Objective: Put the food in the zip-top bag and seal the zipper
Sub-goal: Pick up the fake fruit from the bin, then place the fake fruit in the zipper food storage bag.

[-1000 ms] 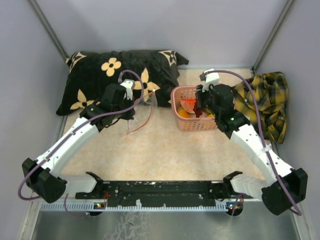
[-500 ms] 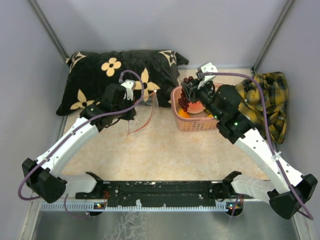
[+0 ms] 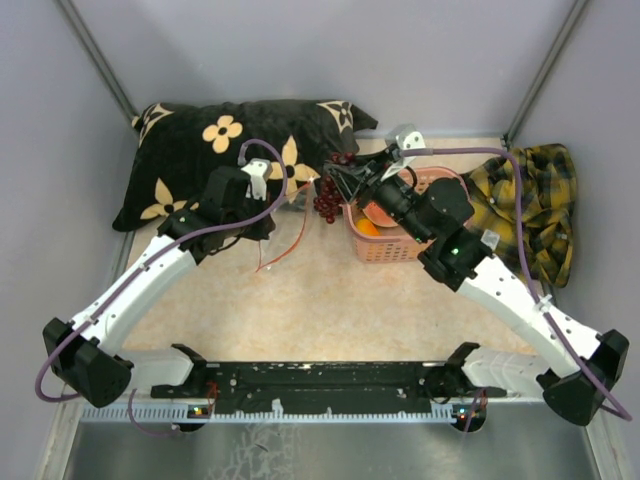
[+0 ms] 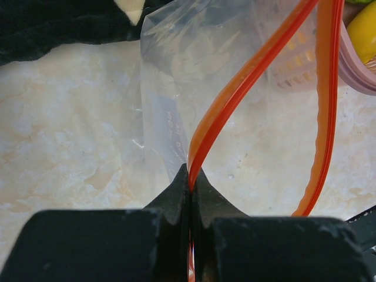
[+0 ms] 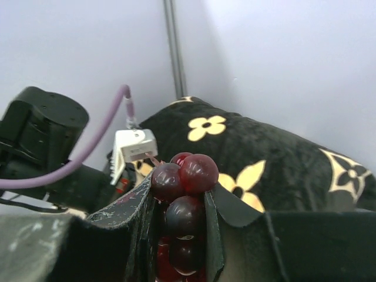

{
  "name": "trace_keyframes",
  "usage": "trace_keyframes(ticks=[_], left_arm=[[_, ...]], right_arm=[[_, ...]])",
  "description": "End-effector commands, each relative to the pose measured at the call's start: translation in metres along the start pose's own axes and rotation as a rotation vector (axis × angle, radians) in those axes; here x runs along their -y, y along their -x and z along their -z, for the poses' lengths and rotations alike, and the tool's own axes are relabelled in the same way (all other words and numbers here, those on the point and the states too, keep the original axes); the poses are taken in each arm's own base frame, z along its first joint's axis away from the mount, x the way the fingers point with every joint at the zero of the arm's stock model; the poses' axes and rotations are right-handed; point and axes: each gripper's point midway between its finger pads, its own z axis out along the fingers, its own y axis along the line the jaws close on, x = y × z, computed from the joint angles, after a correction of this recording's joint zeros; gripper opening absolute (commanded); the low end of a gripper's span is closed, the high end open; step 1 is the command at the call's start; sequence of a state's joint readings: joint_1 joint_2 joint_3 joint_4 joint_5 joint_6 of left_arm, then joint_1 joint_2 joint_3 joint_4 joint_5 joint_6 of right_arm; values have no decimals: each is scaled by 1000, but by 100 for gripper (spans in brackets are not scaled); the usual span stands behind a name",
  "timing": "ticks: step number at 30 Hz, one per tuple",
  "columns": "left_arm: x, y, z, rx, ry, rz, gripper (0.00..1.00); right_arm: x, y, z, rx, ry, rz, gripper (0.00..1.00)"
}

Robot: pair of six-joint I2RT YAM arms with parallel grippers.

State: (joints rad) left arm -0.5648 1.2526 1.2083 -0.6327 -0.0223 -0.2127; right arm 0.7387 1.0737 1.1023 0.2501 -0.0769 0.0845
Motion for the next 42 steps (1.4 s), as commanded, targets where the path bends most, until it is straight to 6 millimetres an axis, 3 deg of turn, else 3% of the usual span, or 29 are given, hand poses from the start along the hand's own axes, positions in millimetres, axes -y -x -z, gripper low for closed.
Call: trace_keyframes(ticks=[1,4,12,19,23,27,42], left_arm=[[4,8,4,38,-28,20,0],[6,8,4,39,-40,28,0],[7,8,3,39,-56,41,0],[10,10,6,46,-90,51,0],[10,12,9,57,-107,62,0],[13,13,9,56,-136,70,0],[18,12,8,48,-179,84,0]], right_arm=[[-24,49,-9,186,69,-93,0],[-32,49,-14,210,88,-146,0],[-41,24,-34,206,94,-246,0],[-38,-11,-47,161,60,-294,0],[-31,-34,-46,124,17,-282,0],[-31,-46,-44,133,24,-286,0],[-67,-80,-51,79,192,-300,0]])
